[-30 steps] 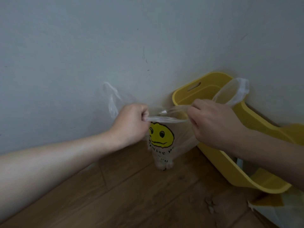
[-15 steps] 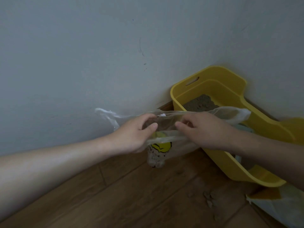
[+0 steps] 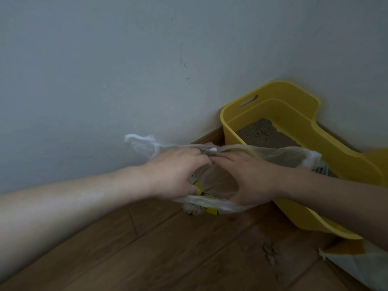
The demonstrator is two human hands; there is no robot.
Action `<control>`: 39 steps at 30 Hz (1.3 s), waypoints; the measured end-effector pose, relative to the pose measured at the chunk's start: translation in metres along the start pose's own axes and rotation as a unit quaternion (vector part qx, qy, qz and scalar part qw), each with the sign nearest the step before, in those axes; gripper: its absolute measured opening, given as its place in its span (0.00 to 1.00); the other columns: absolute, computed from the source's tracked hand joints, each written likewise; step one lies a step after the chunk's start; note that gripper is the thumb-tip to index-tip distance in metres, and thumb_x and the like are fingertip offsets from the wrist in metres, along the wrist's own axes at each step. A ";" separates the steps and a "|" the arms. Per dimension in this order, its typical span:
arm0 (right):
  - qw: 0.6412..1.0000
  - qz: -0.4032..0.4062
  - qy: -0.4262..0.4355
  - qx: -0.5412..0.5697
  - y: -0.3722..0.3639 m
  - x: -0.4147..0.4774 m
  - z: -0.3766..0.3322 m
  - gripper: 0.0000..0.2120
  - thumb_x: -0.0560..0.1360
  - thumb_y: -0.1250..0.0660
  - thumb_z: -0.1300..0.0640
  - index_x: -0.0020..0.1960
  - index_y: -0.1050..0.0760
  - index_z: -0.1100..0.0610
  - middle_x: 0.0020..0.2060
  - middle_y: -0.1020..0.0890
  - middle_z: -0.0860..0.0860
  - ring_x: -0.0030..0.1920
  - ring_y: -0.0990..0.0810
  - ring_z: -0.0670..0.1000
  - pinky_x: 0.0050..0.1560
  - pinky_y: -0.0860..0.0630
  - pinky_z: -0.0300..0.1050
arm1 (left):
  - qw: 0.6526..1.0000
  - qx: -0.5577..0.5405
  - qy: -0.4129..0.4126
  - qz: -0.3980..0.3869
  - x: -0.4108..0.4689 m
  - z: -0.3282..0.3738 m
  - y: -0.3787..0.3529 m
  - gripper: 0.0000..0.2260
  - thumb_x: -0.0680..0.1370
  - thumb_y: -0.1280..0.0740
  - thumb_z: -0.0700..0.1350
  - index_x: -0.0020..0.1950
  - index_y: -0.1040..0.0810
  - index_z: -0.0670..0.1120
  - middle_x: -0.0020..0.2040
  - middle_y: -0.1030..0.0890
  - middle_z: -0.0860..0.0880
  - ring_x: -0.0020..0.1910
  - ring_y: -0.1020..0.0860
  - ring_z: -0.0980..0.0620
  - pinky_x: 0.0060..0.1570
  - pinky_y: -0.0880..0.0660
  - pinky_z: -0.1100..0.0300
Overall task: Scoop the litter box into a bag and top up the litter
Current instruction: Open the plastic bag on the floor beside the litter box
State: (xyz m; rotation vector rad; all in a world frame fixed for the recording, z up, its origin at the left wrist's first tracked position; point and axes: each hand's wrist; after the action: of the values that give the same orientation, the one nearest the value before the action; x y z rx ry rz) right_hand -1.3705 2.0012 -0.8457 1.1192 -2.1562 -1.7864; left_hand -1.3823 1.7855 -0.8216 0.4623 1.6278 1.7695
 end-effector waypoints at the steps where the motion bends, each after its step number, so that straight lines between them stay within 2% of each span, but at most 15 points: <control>1: 1.000 0.005 0.005 -0.005 0.000 0.000 0.000 0.55 0.66 0.34 0.26 0.80 0.58 0.47 0.80 0.51 0.46 0.79 0.51 0.51 0.78 0.47 0.53 | 0.999 0.019 -0.030 -0.009 0.003 -0.001 0.004 0.29 0.68 0.28 0.60 0.66 0.30 0.58 0.65 0.27 0.55 0.65 0.30 0.52 0.62 0.28 0.50; 3: 1.000 -0.004 -0.005 -0.026 -0.001 0.000 0.000 0.58 0.64 0.35 0.24 0.80 0.61 0.48 0.80 0.55 0.46 0.79 0.54 0.51 0.78 0.50 0.54 | 0.995 0.065 -0.058 -0.042 0.009 -0.007 0.005 0.35 0.67 0.30 0.67 0.70 0.33 0.58 0.70 0.31 0.55 0.71 0.36 0.50 0.69 0.36 0.46; 6: 0.999 -0.006 -0.037 -0.036 -0.007 -0.001 0.001 0.59 0.64 0.37 0.22 0.79 0.66 0.46 0.79 0.59 0.46 0.79 0.59 0.51 0.78 0.52 0.58 | 0.991 0.067 -0.024 -0.113 0.013 -0.020 -0.004 0.44 0.64 0.33 0.73 0.76 0.43 0.61 0.78 0.44 0.56 0.78 0.50 0.51 0.74 0.52 0.35; 8: 0.999 0.007 -0.046 0.001 -0.014 -0.002 0.001 0.60 0.63 0.36 0.22 0.78 0.67 0.46 0.79 0.59 0.45 0.79 0.58 0.50 0.78 0.52 0.58 | 0.991 0.005 -0.005 -0.131 0.011 -0.030 -0.016 0.48 0.63 0.31 0.73 0.77 0.46 0.59 0.79 0.46 0.55 0.78 0.50 0.50 0.76 0.48 0.41; 11: 0.991 0.042 -0.062 0.108 -0.028 -0.004 0.003 0.59 0.64 0.31 0.27 0.79 0.63 0.46 0.79 0.54 0.43 0.78 0.53 0.48 0.78 0.47 0.53 | 0.986 -0.143 -0.004 -0.085 0.002 -0.040 -0.041 0.50 0.62 0.22 0.64 0.78 0.43 0.54 0.78 0.41 0.52 0.76 0.42 0.53 0.75 0.43 0.57; 14: 0.979 0.044 -0.079 0.184 -0.045 -0.004 0.010 0.60 0.64 0.27 0.30 0.79 0.63 0.46 0.79 0.54 0.41 0.78 0.53 0.44 0.77 0.45 0.49 | 0.956 -0.282 0.017 -0.077 -0.009 -0.052 -0.066 0.51 0.62 0.18 0.54 0.77 0.45 0.54 0.76 0.39 0.55 0.74 0.40 0.59 0.75 0.41 0.59; 16: 0.977 0.034 -0.075 0.195 -0.057 -0.001 0.017 0.61 0.63 0.27 0.30 0.79 0.63 0.46 0.79 0.54 0.40 0.77 0.53 0.43 0.76 0.47 0.44 | 0.945 -0.318 0.010 -0.073 -0.011 -0.059 -0.080 0.52 0.61 0.17 0.52 0.78 0.44 0.53 0.77 0.39 0.56 0.74 0.39 0.61 0.74 0.41 0.60; 18: 0.976 0.022 -0.068 0.206 -0.067 0.002 0.022 0.62 0.61 0.26 0.28 0.79 0.63 0.46 0.79 0.55 0.40 0.77 0.53 0.42 0.76 0.47 0.44 | 0.938 -0.339 0.006 -0.075 -0.011 -0.062 -0.088 0.53 0.62 0.17 0.50 0.79 0.44 0.51 0.75 0.37 0.57 0.73 0.39 0.63 0.73 0.41 0.65; 23: 0.970 -0.007 -0.074 0.231 -0.092 0.006 0.034 0.64 0.59 0.26 0.26 0.79 0.63 0.43 0.78 0.58 0.37 0.77 0.56 0.39 0.78 0.48 0.46 | 0.930 -0.350 0.040 -0.106 -0.011 -0.071 -0.107 0.52 0.63 0.18 0.50 0.74 0.52 0.61 0.70 0.43 0.69 0.67 0.43 0.77 0.64 0.45 0.80; 25: 0.967 -0.014 -0.081 0.242 -0.101 0.007 0.038 0.64 0.59 0.26 0.26 0.79 0.64 0.42 0.78 0.59 0.36 0.77 0.56 0.39 0.78 0.48 0.46 | 0.929 -0.342 0.063 -0.130 -0.012 -0.074 -0.117 0.55 0.62 0.18 0.54 0.76 0.55 0.61 0.74 0.44 0.64 0.71 0.44 0.69 0.68 0.45 0.76; 27: 0.965 -0.020 -0.091 0.247 -0.112 0.008 0.042 0.64 0.59 0.27 0.25 0.79 0.64 0.41 0.78 0.59 0.37 0.78 0.56 0.40 0.78 0.47 0.49 | 0.923 -0.346 0.078 -0.148 -0.011 -0.077 -0.128 0.58 0.60 0.20 0.62 0.77 0.57 0.61 0.78 0.46 0.58 0.75 0.45 0.61 0.75 0.43 0.61; 29: 0.964 -0.019 -0.097 0.248 -0.121 0.010 0.046 0.64 0.58 0.27 0.25 0.79 0.64 0.40 0.79 0.58 0.38 0.78 0.55 0.41 0.78 0.46 0.50 | 0.919 -0.351 0.088 -0.156 -0.009 -0.083 -0.139 0.59 0.59 0.21 0.65 0.77 0.58 0.63 0.79 0.46 0.57 0.76 0.45 0.59 0.76 0.41 0.53; 33: 0.960 -0.011 -0.107 0.259 -0.133 0.015 0.051 0.63 0.58 0.27 0.25 0.78 0.63 0.39 0.79 0.57 0.39 0.78 0.54 0.42 0.78 0.48 0.48 | 0.915 -0.357 0.092 -0.163 -0.002 -0.094 -0.156 0.56 0.59 0.21 0.64 0.75 0.57 0.67 0.78 0.45 0.58 0.76 0.43 0.59 0.74 0.39 0.54; 37: 0.959 -0.013 -0.119 0.256 -0.148 0.017 0.052 0.63 0.57 0.29 0.23 0.78 0.63 0.39 0.79 0.57 0.39 0.78 0.53 0.43 0.78 0.47 0.48 | 0.925 -0.341 0.064 -0.157 0.008 -0.099 -0.161 0.54 0.62 0.20 0.60 0.74 0.56 0.68 0.76 0.44 0.61 0.75 0.43 0.61 0.71 0.40 0.66; 39: 0.960 -0.020 -0.120 0.253 -0.151 0.024 0.050 0.63 0.58 0.28 0.24 0.79 0.63 0.40 0.79 0.57 0.40 0.78 0.54 0.43 0.77 0.47 0.47 | 0.945 -0.288 0.012 -0.156 0.012 -0.105 -0.159 0.52 0.63 0.22 0.62 0.76 0.54 0.67 0.77 0.44 0.61 0.75 0.42 0.60 0.72 0.38 0.62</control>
State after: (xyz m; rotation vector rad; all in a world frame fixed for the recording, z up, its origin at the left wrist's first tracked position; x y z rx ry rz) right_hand -1.3454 2.0223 -1.0033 1.0811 -2.8656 -1.4869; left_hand -1.4230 1.7154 -0.9946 -0.0884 1.0450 1.8901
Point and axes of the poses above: each hand's wrist, its own x-axis towards the middle knuckle, its own y-axis out of the back of the hand, z = x × y
